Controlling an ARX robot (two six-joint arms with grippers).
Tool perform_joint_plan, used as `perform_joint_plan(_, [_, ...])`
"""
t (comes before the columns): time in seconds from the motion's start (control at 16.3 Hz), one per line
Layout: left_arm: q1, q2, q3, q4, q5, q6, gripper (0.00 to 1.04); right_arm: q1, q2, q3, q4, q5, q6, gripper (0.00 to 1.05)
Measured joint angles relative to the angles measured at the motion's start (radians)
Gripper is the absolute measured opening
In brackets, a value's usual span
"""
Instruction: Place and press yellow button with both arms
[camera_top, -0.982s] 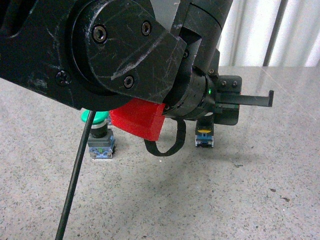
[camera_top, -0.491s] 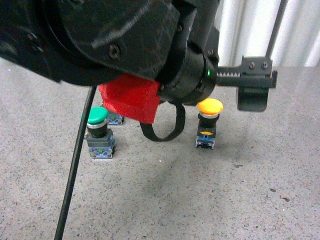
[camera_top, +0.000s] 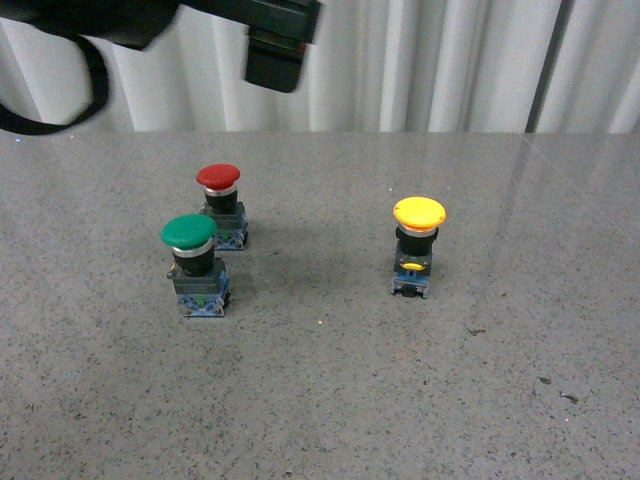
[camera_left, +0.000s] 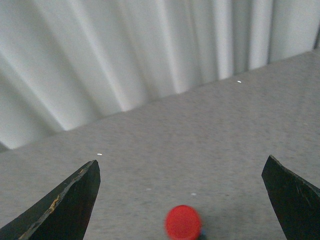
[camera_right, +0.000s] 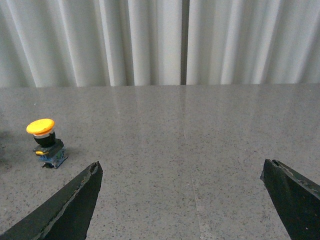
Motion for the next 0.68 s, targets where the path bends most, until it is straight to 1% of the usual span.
perform_joint_plan(0.12, [0.076,-0.177,-0.083,-0.008,0.009,0.083,0.98,0.0,0.0,0.0,0.0,0.0,0.0,0.98])
perform_joint_plan(0.18, [0.109,-0.286,-0.139,0.022,-0.01,0.051,0.9,0.0,0.0,0.0,0.0,0.0,0.0,0.98])
perform_joint_plan(0.25, [0.156,-0.435,-0.241,0.034,0.014,-0.045,0.77,0.0,0.0,0.0,0.0,0.0,0.0,0.98])
perform_joint_plan(0.37, [0.212,-0.582,-0.412,0.094,0.061,-0.148,0.54,0.0,0.0,0.0,0.001,0.0,0.0,0.98])
perform_joint_plan(0.55, [0.267,-0.644,-0.6,0.125,0.124,-0.179,0.22,0.0,0.0,0.0,0.0,0.0,0.0,0.98])
perform_joint_plan(0.68, [0.294,-0.721,-0.657,0.156,0.153,-0.19,0.01,0.0,0.0,0.0,0.0,0.0,0.0,0.98])
